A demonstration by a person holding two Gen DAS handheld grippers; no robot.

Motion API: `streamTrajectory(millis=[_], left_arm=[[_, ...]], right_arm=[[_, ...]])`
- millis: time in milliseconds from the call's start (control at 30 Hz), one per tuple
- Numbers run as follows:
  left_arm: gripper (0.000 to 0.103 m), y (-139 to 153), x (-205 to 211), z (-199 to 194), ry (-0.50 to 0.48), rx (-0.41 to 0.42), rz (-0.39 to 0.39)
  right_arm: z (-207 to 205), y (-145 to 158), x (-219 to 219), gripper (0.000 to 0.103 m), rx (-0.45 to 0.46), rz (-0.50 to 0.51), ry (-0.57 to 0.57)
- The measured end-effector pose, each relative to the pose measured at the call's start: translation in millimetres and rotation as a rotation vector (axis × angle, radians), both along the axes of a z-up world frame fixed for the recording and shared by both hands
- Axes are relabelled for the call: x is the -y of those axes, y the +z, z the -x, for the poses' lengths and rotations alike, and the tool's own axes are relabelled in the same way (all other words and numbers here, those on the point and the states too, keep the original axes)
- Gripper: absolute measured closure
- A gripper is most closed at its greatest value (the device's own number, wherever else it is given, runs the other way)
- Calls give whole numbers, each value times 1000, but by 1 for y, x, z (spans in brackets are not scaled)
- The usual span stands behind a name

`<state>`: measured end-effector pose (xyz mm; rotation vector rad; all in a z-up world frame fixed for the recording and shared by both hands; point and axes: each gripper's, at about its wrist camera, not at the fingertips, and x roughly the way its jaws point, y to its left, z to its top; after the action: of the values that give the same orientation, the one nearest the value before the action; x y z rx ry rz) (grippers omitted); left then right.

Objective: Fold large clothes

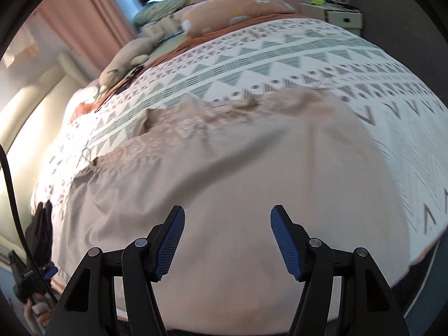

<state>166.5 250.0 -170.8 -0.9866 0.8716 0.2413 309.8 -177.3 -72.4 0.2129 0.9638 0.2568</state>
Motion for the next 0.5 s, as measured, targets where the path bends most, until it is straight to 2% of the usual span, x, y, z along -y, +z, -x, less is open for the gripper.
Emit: streamTrajectory(millis=[167, 200, 233, 300, 500], left_arm=[[76, -4, -8, 4, 22, 5, 24], [65, -5, -10, 5, 25, 10, 28], [50, -5, -10, 5, 31, 16, 30], [35, -4, -11, 4, 45, 35, 29], [34, -14, -15, -9, 46, 12, 40]], right_arm=[[-24, 0, -53, 39, -13, 32, 80], [-29, 0, -62, 39, -18, 39, 92], [-36, -1, -71, 39, -25, 49, 105], [-48, -5, -87, 39, -41, 70, 119], [-89, -29, -131, 39, -106, 158, 179]])
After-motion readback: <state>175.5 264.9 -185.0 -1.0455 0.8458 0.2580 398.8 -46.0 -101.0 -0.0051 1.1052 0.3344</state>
